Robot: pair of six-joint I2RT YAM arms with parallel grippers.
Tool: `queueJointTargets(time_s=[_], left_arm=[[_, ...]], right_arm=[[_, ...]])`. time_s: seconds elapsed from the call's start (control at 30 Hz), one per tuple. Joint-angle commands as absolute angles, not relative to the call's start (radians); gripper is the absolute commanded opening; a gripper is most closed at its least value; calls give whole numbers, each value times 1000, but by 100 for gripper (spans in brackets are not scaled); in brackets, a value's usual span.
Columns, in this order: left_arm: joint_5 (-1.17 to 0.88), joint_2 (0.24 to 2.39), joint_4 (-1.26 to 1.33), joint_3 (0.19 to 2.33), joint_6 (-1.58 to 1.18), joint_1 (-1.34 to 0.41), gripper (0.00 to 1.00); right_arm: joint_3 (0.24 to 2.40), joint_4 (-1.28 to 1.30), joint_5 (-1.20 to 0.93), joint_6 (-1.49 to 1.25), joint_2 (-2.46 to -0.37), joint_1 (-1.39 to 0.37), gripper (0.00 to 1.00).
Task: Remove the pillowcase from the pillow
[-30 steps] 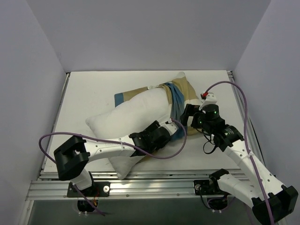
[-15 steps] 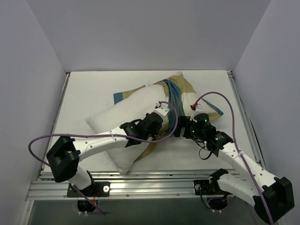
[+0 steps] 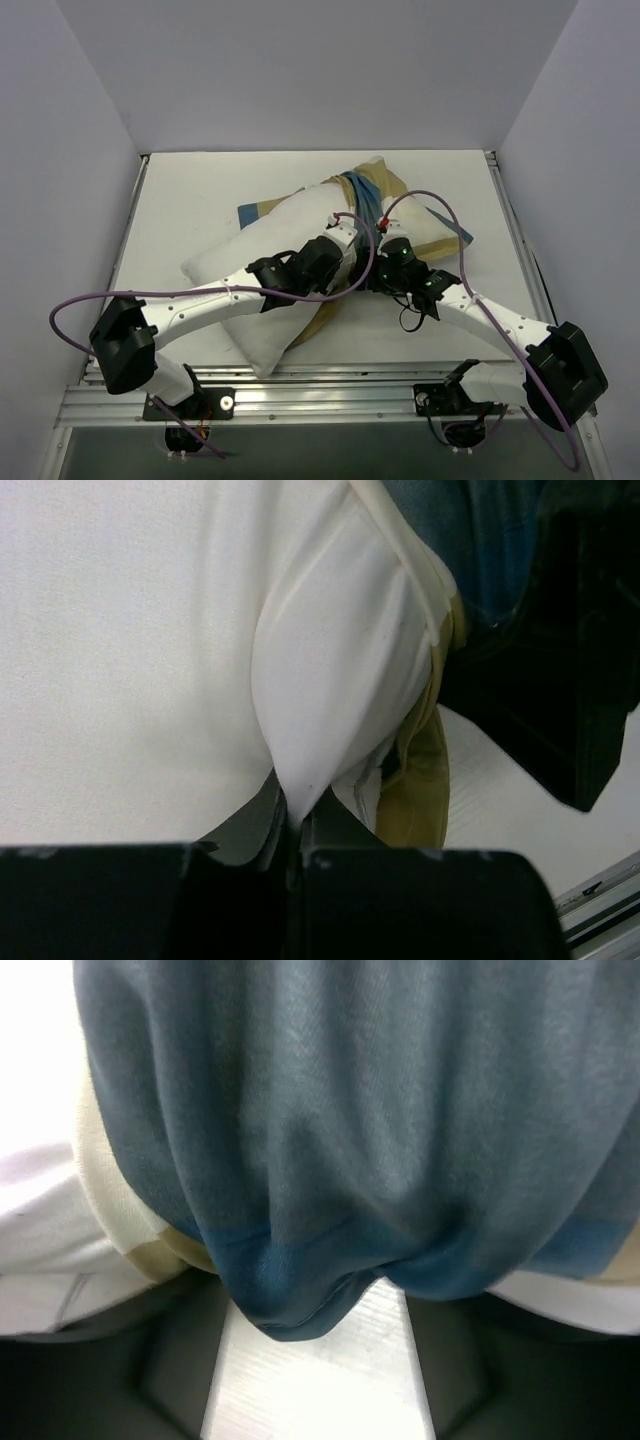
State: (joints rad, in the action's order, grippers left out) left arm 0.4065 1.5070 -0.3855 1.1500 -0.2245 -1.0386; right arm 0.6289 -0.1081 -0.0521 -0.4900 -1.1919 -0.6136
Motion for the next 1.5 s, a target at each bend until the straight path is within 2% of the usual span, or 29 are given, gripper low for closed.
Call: queueJointTargets(time_s=[0.0, 0.03, 0.07, 0.13, 0.17, 0.23, 0.63, 0.87, 1.2, 1.47], left_arm=[[394, 1431, -377, 1193, -248, -1040, 2], [396, 1422, -388, 1183, -255, -1040, 2], [399, 1414, -394, 1177, -258, -1040, 2], [403, 1379, -448, 1169, -270, -1034, 2], [410, 1367, -475, 1170, -276, -1031, 2], [417, 1319, -549, 1167, -291, -1022, 2], [325, 974, -935, 1163, -400, -920, 2], [347, 819, -1089, 1218, -428, -881, 2], [523, 770, -1183, 1293, -479, -876, 2], [730, 866, -1181, 1405, -514, -854, 2]], right_arm=[[680, -158, 73, -472, -1215, -621, 54], [689, -146, 121, -469, -1218, -623, 34], [695, -137, 153, -468, -1219, -621, 22], [712, -97, 246, -459, -1230, -617, 1], [735, -81, 274, -453, -1235, -608, 0], [758, -54, 310, -448, -1244, -582, 0], [985, -5, 249, -540, -1322, -128, 0], [1083, 48, 212, -535, -1351, 29, 0], [1201, 113, 115, -505, -1341, 251, 0], [1333, 140, 55, -531, -1331, 270, 0]])
